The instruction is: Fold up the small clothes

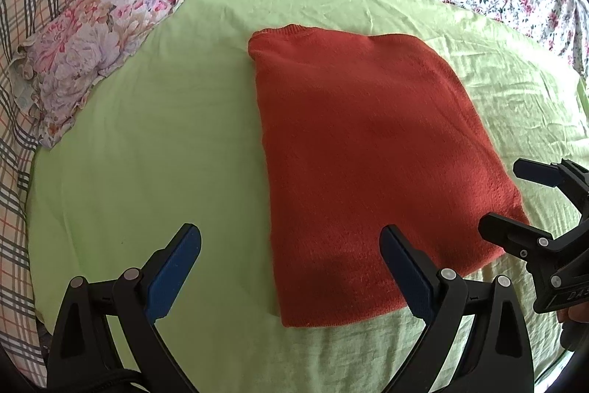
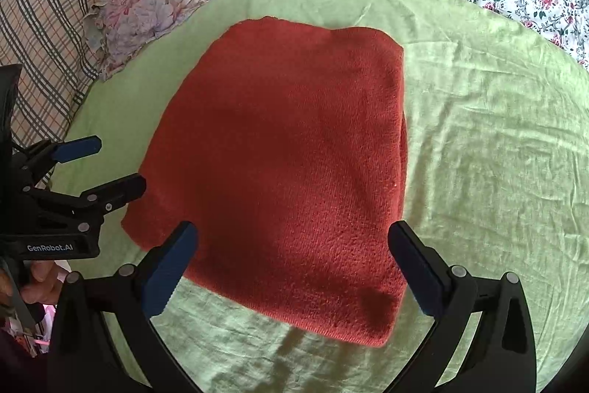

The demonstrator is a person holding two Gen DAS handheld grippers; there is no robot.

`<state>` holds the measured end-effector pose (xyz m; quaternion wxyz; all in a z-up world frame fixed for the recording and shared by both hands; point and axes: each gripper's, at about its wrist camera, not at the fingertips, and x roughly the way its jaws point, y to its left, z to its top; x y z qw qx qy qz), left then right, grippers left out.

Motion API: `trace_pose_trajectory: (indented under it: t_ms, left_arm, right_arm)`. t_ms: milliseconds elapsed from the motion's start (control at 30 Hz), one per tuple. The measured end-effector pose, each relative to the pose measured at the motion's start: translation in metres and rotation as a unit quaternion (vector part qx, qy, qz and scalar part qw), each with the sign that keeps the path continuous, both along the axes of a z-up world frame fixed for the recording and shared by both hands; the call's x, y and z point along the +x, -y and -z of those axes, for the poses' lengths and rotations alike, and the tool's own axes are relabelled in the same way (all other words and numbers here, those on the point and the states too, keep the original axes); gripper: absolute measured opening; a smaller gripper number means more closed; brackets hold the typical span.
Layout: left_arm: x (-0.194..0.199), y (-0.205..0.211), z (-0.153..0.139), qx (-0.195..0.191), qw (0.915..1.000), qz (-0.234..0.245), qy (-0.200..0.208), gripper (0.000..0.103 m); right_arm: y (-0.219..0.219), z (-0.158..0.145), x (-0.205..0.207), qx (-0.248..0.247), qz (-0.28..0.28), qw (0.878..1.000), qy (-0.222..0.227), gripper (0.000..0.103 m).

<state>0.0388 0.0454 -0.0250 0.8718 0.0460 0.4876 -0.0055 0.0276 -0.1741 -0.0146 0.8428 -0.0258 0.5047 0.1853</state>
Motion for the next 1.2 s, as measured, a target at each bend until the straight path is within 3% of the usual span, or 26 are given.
trace_pose_trajectory:
  t_ms: [1200]
  left_arm:
    - [-0.010,0.002,-0.005,-0.008,0.9999,-0.001,0.008,0.098]
  right_arm:
    - [0.006,0.001,-0.002,0.003,0.017,1.000,0.000,0.103]
